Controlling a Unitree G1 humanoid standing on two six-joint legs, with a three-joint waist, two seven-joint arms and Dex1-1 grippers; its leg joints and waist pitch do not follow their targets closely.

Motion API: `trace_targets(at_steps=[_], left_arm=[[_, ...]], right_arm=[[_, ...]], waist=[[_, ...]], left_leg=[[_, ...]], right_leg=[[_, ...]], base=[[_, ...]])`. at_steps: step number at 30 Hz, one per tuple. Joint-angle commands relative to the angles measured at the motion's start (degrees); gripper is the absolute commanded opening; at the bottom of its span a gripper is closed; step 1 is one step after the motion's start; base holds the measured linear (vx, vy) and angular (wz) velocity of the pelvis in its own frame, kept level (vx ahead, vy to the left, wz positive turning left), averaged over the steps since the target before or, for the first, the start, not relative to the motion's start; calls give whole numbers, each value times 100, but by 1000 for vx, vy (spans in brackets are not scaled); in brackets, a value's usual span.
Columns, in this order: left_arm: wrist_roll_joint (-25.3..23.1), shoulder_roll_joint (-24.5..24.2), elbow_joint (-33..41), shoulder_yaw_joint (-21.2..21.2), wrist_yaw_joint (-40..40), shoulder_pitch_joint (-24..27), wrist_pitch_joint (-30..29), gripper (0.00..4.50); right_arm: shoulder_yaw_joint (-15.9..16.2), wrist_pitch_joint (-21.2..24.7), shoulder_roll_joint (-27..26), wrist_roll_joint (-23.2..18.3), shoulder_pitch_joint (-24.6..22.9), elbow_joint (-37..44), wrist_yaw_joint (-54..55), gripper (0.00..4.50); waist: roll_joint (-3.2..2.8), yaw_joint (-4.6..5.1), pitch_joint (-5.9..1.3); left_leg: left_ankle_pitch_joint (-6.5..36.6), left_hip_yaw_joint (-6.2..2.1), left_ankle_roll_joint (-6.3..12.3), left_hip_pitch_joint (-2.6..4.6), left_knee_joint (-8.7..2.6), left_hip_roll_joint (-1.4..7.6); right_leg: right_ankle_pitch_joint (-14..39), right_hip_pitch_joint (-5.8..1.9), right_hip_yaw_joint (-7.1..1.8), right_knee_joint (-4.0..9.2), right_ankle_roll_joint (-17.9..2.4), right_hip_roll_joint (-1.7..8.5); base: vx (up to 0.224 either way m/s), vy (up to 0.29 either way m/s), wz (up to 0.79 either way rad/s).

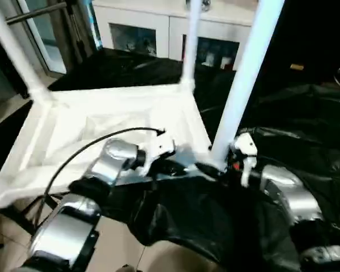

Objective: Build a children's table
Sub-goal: Rotate leg to tighten

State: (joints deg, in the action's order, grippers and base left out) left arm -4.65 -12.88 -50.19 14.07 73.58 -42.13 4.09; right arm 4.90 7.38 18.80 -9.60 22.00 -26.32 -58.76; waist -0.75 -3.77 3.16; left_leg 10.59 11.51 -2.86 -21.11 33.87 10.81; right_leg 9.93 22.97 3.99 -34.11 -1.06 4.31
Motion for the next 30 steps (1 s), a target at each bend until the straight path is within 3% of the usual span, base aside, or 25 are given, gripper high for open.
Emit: trace_targets(at_steps=[1, 12, 16, 18, 19, 22, 24, 26, 27, 30], left_arm=[[203, 81, 341, 88, 249, -5, 96, 0], [294, 16, 537, 56, 393, 69, -41, 0], [280, 138, 460, -8, 114, 10, -45, 0], [168, 339, 184, -156, -619, -189, -43, 0], [128, 541, -54, -297, -1257, -382, -99, 0], [86, 720, -228, -379, -1767, -541, -156, 0], [52, 914, -351, -428, -2239, -679, -222, 0], [58, 1019, -408, -452, -2431, -733, -242, 0], [54, 1104, -440, -451, -2526, -760, -241, 0], [46, 1178, -464, -442, -2508, -756, -201, 0]], right_arm=[[399, 123, -15, -67, -68, 231, -472, 397], [450, 507, 40, -207, -126, 410, -758, 307], [454, 537, -96, -114, -119, 315, -512, 279], [414, 443, -334, 187, -25, -19, 275, 277], [257, 405, -643, 422, 150, -470, 1280, 275], [109, 396, -926, 489, 290, -789, 1969, 273], [-11, 376, -1237, 468, 404, -976, 2467, 273], [-85, 369, -1430, 479, 494, -1103, 2791, 273], [-98, 297, -1589, 542, 576, -1196, 3037, 273], [-58, 106, -1708, 568, 621, -1224, 2970, 273]], waist=[[65, -18, -361], [65, -77, -380], [69, -97, -368], [73, -58, -346], [76, -32, -337], [89, 48, -328], [56, 66, -333], [72, 78, -335], [26, 81, -342], [43, 97, -358]], left_leg=[[1269, -125, 423, 69, -395, 295], [1025, -121, 428, 61, -385, 298], [1118, -120, 377, 77, -388, 292], [1269, -130, 260, 95, -398, 272], [1355, -134, 167, 114, -396, 249], [1441, -164, 77, 110, -420, 236], [1555, -166, 107, 144, -408, 228], [1517, -169, 159, 110, -418, 227], [1495, -175, 157, 113, -423, 235], [1454, -161, 181, 106, -417, 239]], right_leg=[[1719, -275, -271, 455, -1248, 452], [1389, -273, -272, 409, -1302, 450], [1614, -261, -272, 440, -1242, 457], [1941, -225, -270, 479, -1161, 459], [2264, -207, -267, 513, -1061, 459], [2618, -214, -252, 567, -895, 458], [2682, -195, -256, 586, -874, 455], [2598, -210, -260, 590, -881, 460], [2477, -207, -265, 570, -902, 456], [2151, -216, -271, 548, -993, 450]], base=[[0, 0, 0], [0, 0, 0], [0, 0, 0], [0, 0, 0], [0, 0, 0], [0, 0, 0], [0, 0, 0], [0, 0, 0], [0, 0, 0], [0, 0, 0]])
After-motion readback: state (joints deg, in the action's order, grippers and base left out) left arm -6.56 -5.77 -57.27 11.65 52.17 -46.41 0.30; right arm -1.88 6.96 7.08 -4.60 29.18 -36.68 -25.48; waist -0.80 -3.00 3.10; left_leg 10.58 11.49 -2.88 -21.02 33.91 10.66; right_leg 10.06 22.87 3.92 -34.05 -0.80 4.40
